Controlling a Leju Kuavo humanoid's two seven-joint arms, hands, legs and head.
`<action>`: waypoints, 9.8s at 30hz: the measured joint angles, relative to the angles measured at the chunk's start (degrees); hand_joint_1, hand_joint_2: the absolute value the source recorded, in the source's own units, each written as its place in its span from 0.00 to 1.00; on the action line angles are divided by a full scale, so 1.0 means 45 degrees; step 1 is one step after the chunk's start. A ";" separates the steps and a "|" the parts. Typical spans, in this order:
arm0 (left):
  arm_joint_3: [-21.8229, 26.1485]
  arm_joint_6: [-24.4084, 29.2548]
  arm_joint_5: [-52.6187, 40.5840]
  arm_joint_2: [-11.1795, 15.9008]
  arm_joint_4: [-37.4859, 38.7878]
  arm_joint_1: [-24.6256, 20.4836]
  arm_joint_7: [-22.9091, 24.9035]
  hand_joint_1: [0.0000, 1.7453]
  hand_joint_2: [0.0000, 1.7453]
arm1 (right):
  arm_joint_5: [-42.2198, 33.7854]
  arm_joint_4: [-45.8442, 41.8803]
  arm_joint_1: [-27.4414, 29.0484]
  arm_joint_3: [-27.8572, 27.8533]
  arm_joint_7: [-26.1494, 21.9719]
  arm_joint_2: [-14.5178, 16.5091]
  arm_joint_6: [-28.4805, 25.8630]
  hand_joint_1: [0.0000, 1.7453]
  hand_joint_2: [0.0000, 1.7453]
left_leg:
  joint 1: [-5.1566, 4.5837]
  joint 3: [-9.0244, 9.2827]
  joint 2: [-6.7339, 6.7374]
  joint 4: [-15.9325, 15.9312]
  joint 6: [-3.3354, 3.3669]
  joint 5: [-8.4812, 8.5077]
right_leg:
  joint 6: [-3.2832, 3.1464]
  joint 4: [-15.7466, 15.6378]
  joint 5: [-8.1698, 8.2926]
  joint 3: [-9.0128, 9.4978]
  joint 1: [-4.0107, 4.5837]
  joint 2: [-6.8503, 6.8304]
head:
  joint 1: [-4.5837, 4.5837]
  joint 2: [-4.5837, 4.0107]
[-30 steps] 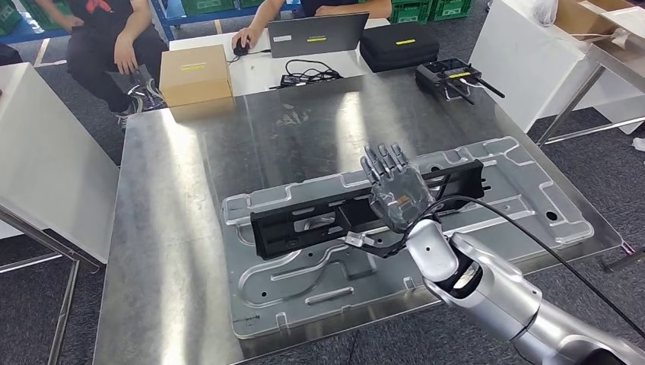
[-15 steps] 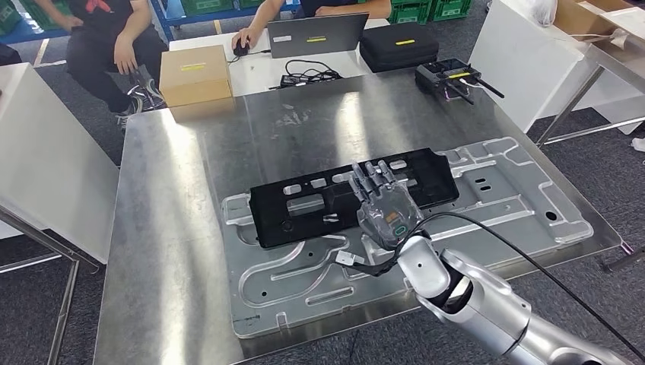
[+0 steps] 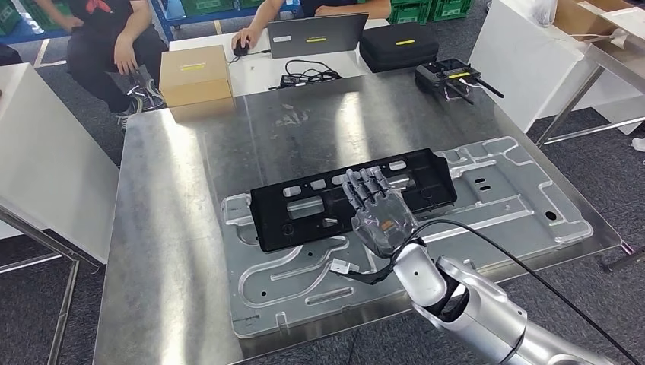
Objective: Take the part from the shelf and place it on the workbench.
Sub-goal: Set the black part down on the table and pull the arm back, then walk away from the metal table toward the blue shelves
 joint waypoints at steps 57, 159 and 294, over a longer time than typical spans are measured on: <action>-0.0002 -0.0472 -0.0267 0.0125 0.0000 -0.0193 -0.0368 0.00 0.00 | -0.0420 0.0548 0.0042 -0.0422 0.0196 0.0013 -0.0504 0.00 0.00 | 0.0159 -0.0734 0.0252 0.0651 -0.0415 -0.0096 | -0.0178 0.0549 0.0118 -0.0425 -0.0359 -0.0035 | -0.0005 0.0001; 0.0917 0.0511 0.1605 -0.0287 0.0000 0.0401 -0.0525 0.00 0.00 | -2.2982 1.7090 1.1787 -1.0307 -0.0332 0.2628 -0.6291 0.00 0.00 | 0.0252 0.1383 -0.0183 -0.0116 -0.0585 -0.1037 | -0.0146 -0.0089 0.0406 -0.0179 -0.0334 0.0185 | -0.0052 0.0002; 0.0729 0.0690 0.2274 -0.0403 0.0000 0.0490 0.1224 0.00 0.00 | -2.3766 1.7386 1.1784 -1.0337 -0.0074 0.2717 -0.6566 0.00 0.00 | 0.0020 0.1027 0.0662 -0.0327 0.0314 -0.0578 | 0.0315 0.3627 -0.1019 -0.2012 -0.0238 0.0083 | 0.0095 0.0001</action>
